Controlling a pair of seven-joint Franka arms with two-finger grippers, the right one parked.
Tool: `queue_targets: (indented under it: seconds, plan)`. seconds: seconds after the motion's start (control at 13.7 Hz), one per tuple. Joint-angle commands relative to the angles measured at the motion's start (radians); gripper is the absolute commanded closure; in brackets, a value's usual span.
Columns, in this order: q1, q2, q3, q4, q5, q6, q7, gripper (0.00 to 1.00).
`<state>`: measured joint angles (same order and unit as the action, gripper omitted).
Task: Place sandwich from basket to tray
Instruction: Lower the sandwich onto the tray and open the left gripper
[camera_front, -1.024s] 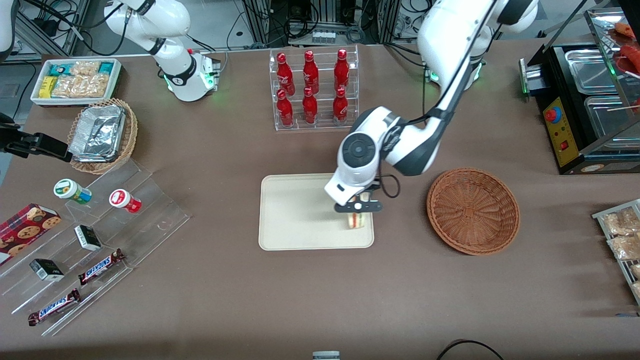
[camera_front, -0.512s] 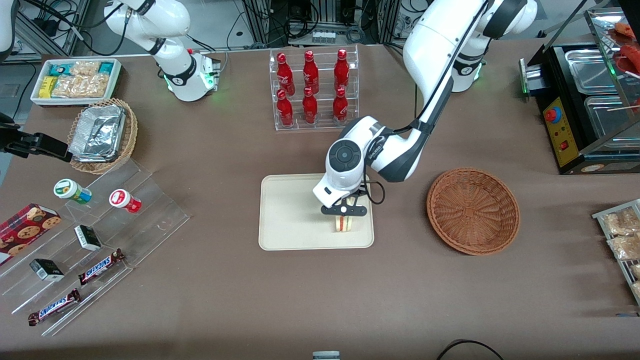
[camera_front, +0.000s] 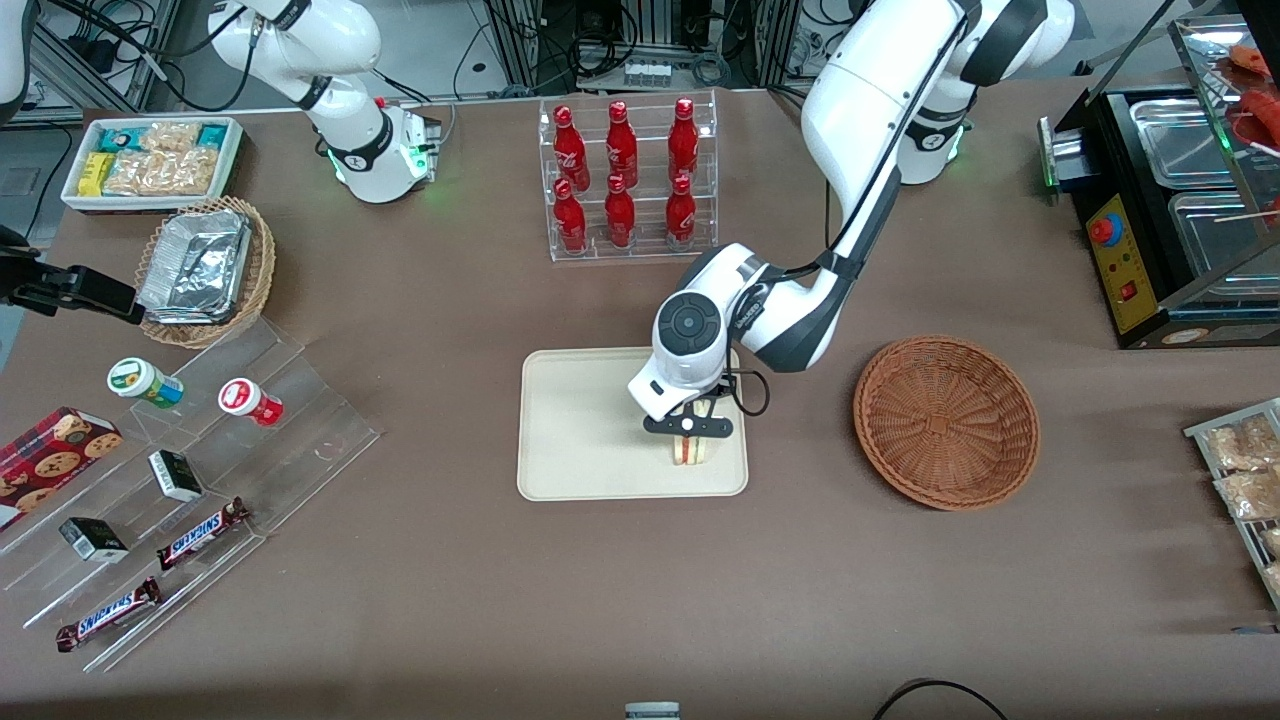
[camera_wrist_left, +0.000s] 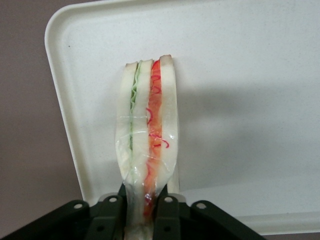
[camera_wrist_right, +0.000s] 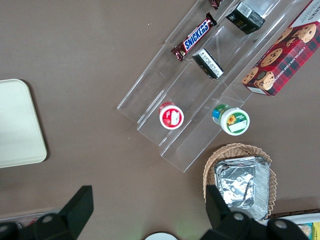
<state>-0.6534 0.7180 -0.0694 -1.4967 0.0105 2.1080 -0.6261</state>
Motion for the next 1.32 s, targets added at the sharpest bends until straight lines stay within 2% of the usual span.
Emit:
queue_targets:
  seconds: [0.0,0.44,0.8,1.24]
  plan:
    - [-0.009,0.024,0.008,0.032,0.005,0.001,-0.004,0.0]
    - [-0.008,0.009,0.01,0.033,0.0,0.0,-0.011,0.0]
    - [0.014,-0.075,0.014,0.033,-0.026,-0.061,-0.011,0.0]
    - [0.171,-0.195,0.014,0.03,-0.037,-0.2,0.015,0.0]
